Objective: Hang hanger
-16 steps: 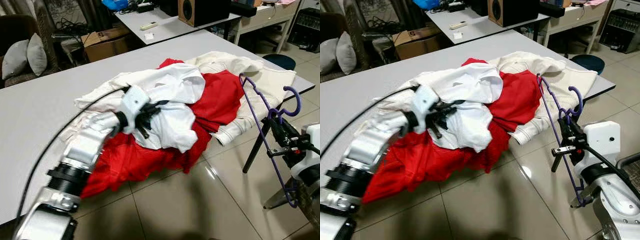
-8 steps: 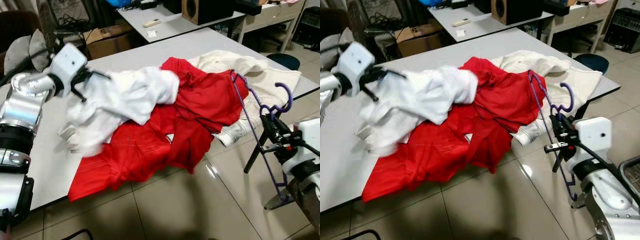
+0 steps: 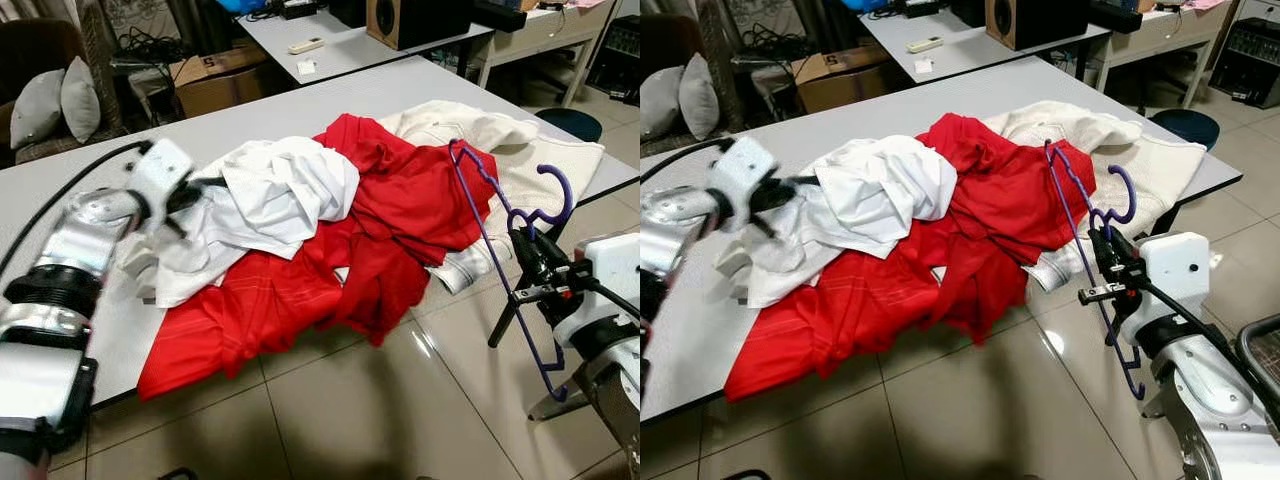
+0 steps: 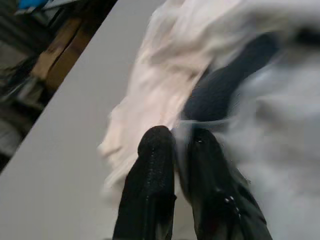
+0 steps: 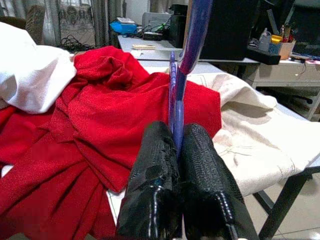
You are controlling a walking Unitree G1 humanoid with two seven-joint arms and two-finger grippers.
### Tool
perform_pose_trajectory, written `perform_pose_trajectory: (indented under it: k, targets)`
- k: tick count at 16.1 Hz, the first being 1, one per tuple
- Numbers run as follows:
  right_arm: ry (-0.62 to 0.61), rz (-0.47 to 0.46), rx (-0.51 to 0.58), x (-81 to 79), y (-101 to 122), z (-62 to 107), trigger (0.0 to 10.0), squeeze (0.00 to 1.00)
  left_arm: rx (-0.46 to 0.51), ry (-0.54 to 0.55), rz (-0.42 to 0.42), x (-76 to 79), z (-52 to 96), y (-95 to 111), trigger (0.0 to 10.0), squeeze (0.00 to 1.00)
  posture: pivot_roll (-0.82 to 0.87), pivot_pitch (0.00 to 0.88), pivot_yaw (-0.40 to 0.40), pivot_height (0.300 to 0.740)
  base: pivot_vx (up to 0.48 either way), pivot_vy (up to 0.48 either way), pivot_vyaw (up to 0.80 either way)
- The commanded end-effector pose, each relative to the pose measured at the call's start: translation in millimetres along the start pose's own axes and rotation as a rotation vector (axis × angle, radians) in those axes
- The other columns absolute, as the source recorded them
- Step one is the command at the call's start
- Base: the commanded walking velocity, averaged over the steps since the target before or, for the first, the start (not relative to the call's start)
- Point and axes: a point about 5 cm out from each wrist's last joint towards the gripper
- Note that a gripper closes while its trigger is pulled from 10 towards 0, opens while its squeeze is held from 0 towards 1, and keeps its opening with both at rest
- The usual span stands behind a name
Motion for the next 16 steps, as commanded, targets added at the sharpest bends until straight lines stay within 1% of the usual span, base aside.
perform_pose_trajectory:
  k: [1,3,4,5,6,7,8,9,10,12,13,14,15,16]
  targets:
    - [0.005,-0.003,0.0,-2.0,-0.9,-2.3,10.0,0.0,-0.006,0.028,-0.017,-12.7,5.7,0.2,10.0,1.0,-0.15,0.0,0.126,0.74,0.0,0.0,0.0]
    - [0.004,-0.004,0.0,-2.0,-1.2,-2.1,10.0,0.0,0.06,-0.044,0.015,-16.7,11.3,1.5,10.0,1.0,-0.14,0.0,0.125,0.74,0.0,0.0,0.0]
    - [0.004,-0.005,-0.001,-1.7,-1.7,-2.0,10.0,0.0,0.127,-0.111,0.045,-15.9,14.9,6.7,10.0,1.0,-0.14,0.0,0.124,0.74,0.0,0.0,0.0]
    - [0.005,-0.006,-0.003,-1.8,-2.2,-2.1,10.0,0.0,0.172,-0.175,0.056,-13.8,17.8,11.6,10.0,1.0,-0.13,0.0,0.122,0.74,0.0,0.0,0.0]
    - [0.008,-0.008,-0.003,-2.4,-2.5,-2.8,10.0,0.0,0.225,-0.24,0.062,-8.6,20.0,18.3,10.0,1.0,-0.13,0.0,0.122,0.74,0.0,0.0,0.0]
    - [0.009,-0.009,-0.003,-2.7,-2.6,-3.0,10.0,0.0,0.245,-0.264,0.066,-6.3,20.7,20.9,10.0,1.0,-0.13,0.0,0.121,0.74,0.0,0.0,0.0]
    - [0.012,-0.012,-0.002,-3.6,-3.0,-4.1,10.0,0.0,0.296,-0.37,0.065,7.5,23.2,29.0,10.0,1.0,-0.12,0.0,0.121,0.74,0.0,0.0,0.0]
    - [0.015,-0.015,-0.002,-4.6,-3.5,-5.1,10.0,0.0,0.303,-0.455,0.041,25.5,22.8,32.6,10.0,0.57,-0.12,0.0,0.12,0.74,0.0,0.0,0.0]
    - [0.018,-0.017,-0.001,-5.6,-3.8,-5.8,10.0,0.0,0.279,-0.469,0.006,40.7,18.2,32.1,10.0,0.0,-0.12,0.0,0.12,0.74,0.0,0.0,0.0]
    - [0.022,-0.02,0.0,-6.4,-3.8,-6.3,10.0,0.0,0.206,-0.421,-0.058,56.5,7.9,26.7,10.0,0.0,-0.12,0.0,0.122,0.74,0.0,0.0,0.0]
    - [0.02,-0.02,0.001,-6.2,-3.7,-5.5,10.0,0.0,0.173,-0.388,-0.081,63.9,5.2,25.4,10.0,0.0,-0.12,0.0,0.125,0.74,0.0,0.0,0.0]
    - [0.017,-0.019,0.001,-5.7,-3.8,-5.2,10.0,0.0,0.154,-0.356,-0.095,67.3,5.3,25.6,10.0,0.0,-0.13,0.0,0.126,0.74,0.0,0.0,0.0]
    - [0.015,-0.019,0.002,-5.7,-3.8,-5.2,10.0,0.0,0.127,-0.315,-0.128,69.4,5.5,24.5,10.0,0.0,-0.13,0.0,0.127,0.74,0.0,0.0,0.0]
    - [0.015,-0.019,0.003,-5.8,-3.7,-5.2,10.0,0.0,0.119,-0.301,-0.139,70.4,5.4,24.0,10.0,0.0,-0.13,0.0,0.127,0.74,0.0,0.0,0.0]
Point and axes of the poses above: a point about 5 cm out from each wrist's last joint towards the gripper, its own z axis pointing back from the gripper into the wrist, its own y axis along the axis of the wrist's last joint, x = y × z, and after that the axes turned 15 degrees about -z, right-handed
